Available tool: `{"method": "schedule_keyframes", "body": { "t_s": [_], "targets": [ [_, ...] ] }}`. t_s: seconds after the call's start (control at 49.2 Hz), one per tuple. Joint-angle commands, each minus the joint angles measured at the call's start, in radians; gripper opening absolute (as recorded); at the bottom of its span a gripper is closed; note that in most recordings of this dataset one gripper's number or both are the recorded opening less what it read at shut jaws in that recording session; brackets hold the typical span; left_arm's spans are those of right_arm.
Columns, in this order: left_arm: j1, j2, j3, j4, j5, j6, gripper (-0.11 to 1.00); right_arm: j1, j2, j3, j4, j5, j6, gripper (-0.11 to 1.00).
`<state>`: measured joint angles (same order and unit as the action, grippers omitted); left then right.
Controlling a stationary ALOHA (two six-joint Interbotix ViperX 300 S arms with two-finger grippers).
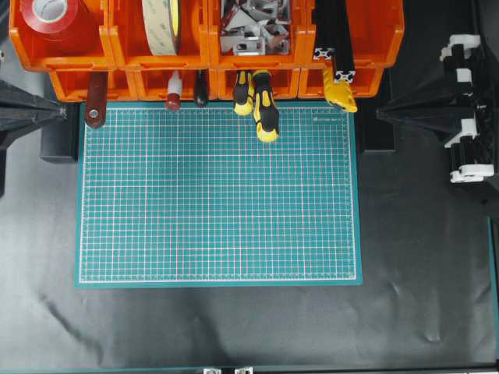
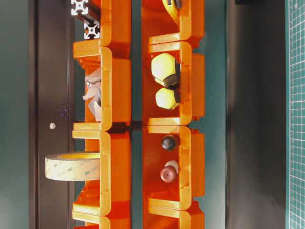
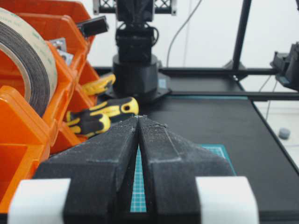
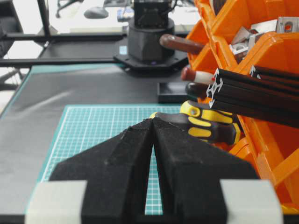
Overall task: Pick screwdriver from container rack with right arm.
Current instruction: 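Move the right gripper toward the yellow-black screwdriver in the rack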
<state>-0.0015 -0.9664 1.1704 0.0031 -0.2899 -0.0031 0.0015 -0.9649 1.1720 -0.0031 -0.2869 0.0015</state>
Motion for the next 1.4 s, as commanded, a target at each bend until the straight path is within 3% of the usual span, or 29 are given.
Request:
{"method": "schedule_keyframes", "body": {
  "t_s": [0.0, 0.061, 0.122, 0.244, 0.427, 0.549, 0.732, 0.833, 0.935, 1.097, 1.199, 1.301, 1.382],
  "targets": [
    [-0.014, 0.028, -0.023, 0.029, 0.041, -0.032, 0.06, 0.008, 0.017, -0.018, 0.009, -0.006, 0.014, 0.02],
    [-0.021, 0.031, -0.044, 0.029, 0.098, -0.057, 0.03, 0.021, 0.035, -0.044, 0.023, 0.023, 0.02, 0.06],
    [-0.032, 0.032, -0.063, 0.031, 0.143, -0.077, 0.0, 0.026, 0.057, -0.075, 0.032, 0.087, 0.037, -0.01],
    [-0.06, 0.023, -0.101, 0.032, 0.202, -0.078, 0.0, 0.04, 0.114, -0.175, 0.032, 0.235, 0.075, -0.01],
    [-0.077, -0.046, -0.135, 0.032, 0.291, -0.08, 0.0, 0.087, 0.201, -0.344, 0.028, 0.382, 0.074, -0.01],
    [-0.08, -0.078, -0.144, 0.031, 0.353, -0.083, 0.0, 0.121, 0.268, -0.445, -0.005, 0.492, 0.074, -0.01],
    [-0.08, -0.126, -0.156, 0.032, 0.426, -0.091, 0.0, 0.17, 0.41, -0.597, -0.095, 0.801, 0.086, -0.01],
    [-0.081, -0.144, -0.161, 0.032, 0.453, -0.091, 0.0, 0.204, 0.489, -0.684, -0.183, 0.939, 0.097, -0.01],
    [-0.081, -0.144, -0.161, 0.032, 0.466, -0.091, 0.0, 0.258, 0.575, -0.782, -0.35, 1.063, 0.155, -0.01],
    [-0.081, -0.14, -0.156, 0.032, 0.469, -0.091, 0.0, 0.373, 0.692, -0.874, -0.678, 1.247, 0.287, -0.01],
    [-0.081, -0.14, -0.155, 0.032, 0.469, -0.089, 0.0, 0.436, 0.749, -0.89, -0.828, 1.341, 0.365, -0.01],
    [-0.081, -0.141, -0.153, 0.032, 0.469, -0.089, 0.0, 0.479, 0.785, -0.89, -0.907, 1.396, 0.423, -0.01],
    [-0.081, -0.144, -0.149, 0.032, 0.469, -0.089, 0.0, 0.503, 0.807, -0.885, -0.922, 1.411, 0.437, -0.01]
  ]
}}
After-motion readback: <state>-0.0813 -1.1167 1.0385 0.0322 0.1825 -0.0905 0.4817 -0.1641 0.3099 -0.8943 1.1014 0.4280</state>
